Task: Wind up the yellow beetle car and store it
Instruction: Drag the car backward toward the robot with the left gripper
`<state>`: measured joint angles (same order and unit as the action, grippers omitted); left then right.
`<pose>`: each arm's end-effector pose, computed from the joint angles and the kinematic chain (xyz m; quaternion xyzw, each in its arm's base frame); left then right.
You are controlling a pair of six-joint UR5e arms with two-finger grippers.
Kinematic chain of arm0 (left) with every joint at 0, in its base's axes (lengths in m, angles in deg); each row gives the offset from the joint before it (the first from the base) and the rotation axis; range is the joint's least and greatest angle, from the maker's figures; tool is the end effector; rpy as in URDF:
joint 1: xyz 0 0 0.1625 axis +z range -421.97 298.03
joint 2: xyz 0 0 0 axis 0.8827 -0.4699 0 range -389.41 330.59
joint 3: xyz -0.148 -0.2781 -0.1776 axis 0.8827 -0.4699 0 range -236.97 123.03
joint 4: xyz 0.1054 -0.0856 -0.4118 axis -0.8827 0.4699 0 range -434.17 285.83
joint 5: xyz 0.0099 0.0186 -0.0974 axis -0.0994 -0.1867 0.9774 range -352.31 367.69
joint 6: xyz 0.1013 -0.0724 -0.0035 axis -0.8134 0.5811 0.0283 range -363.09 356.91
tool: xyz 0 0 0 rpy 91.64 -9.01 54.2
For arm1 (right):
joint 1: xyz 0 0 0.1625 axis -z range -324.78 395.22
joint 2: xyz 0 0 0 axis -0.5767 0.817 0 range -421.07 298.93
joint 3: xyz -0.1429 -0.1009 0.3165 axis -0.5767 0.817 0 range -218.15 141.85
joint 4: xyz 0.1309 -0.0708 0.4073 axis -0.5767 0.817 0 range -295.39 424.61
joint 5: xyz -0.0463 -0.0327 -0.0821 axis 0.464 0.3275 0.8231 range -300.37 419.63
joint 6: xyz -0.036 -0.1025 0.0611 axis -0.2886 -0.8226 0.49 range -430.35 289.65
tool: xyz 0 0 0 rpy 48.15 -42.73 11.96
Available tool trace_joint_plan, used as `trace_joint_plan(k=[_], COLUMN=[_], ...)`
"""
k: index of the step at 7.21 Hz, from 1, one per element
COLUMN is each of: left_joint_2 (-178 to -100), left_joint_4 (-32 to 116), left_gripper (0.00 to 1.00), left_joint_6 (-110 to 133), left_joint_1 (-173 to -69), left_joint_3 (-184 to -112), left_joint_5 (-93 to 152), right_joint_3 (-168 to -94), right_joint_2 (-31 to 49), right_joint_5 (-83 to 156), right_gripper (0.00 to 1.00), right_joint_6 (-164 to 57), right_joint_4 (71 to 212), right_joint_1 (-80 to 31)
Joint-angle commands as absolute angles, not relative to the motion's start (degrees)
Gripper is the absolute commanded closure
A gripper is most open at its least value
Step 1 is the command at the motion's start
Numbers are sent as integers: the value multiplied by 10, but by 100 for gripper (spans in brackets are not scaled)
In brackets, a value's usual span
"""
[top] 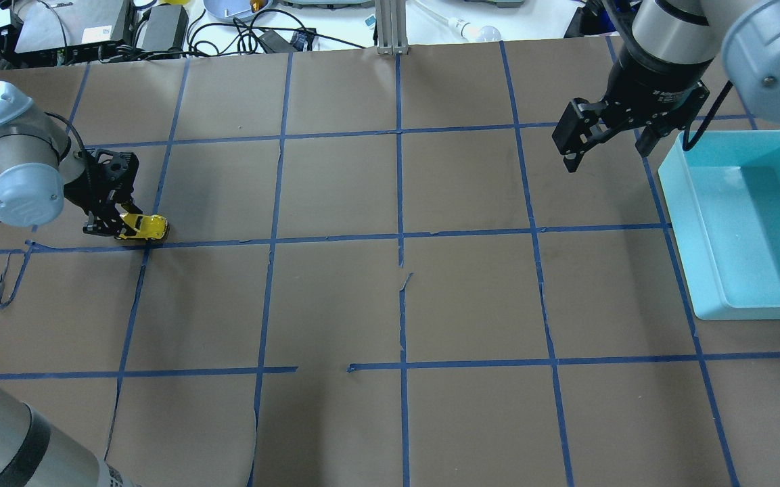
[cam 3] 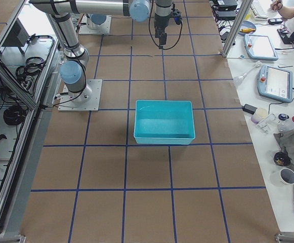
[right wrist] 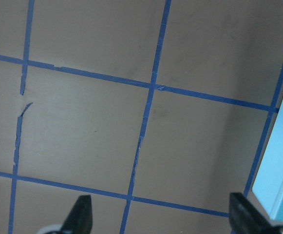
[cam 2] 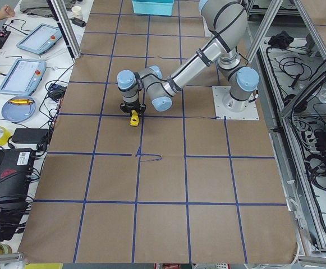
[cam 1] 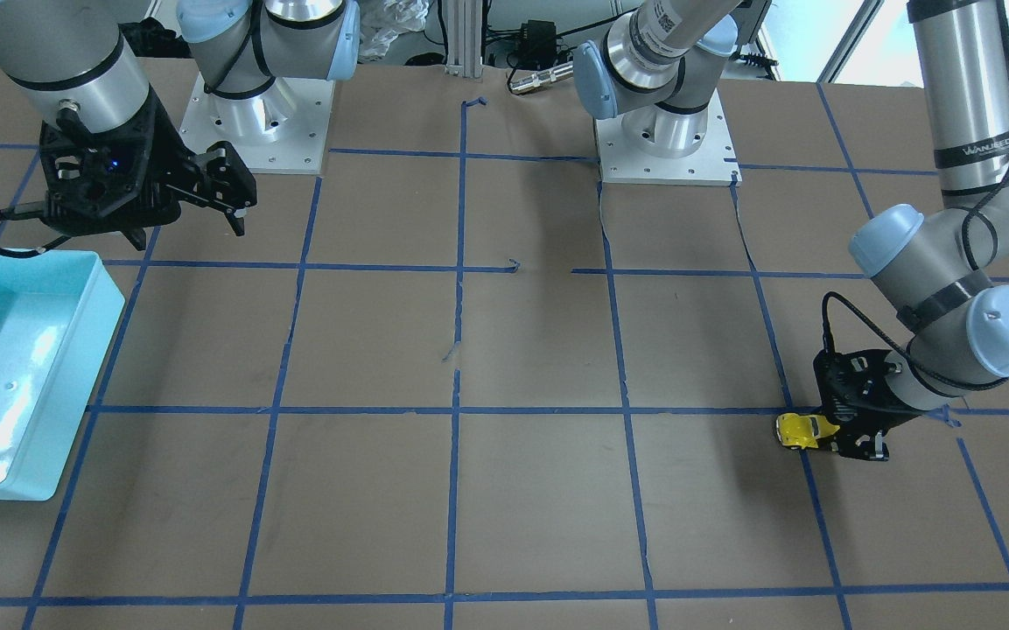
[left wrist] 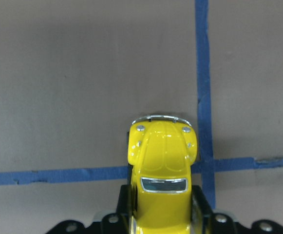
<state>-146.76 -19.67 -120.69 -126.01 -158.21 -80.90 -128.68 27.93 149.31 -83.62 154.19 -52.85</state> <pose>0.1319 -0.5825 0.0967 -0.7166 -0.6969 0.0033 0.0294 0.1167 -0.5185 0.3851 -0.0987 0.9950 0.0165 0.0050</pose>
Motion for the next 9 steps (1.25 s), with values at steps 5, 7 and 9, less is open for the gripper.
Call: trace_joint_plan(k=[5,7,9], left_joint_2=[-1470,-1470,-1471], left_joint_4=[-197,-197,-197], left_gripper=[91,90,87], left_joint_6=[-1237,-1237,-1237], left_joint_1=[-1237,-1236,-1236], left_joint_3=[-1581,-1581,-1581], left_joint_5=[-809,-809,-809], right_joint_3=[-1287,-1287,-1287], right_joint_2=[279,276,276], right_joint_5=[1493,1539,1537], right_gripper=[0,0,0], right_joint_6=[-835,-837,-835], right_joint_4=[1543,1543,1540], right_joint_1=[-528,-517,-506])
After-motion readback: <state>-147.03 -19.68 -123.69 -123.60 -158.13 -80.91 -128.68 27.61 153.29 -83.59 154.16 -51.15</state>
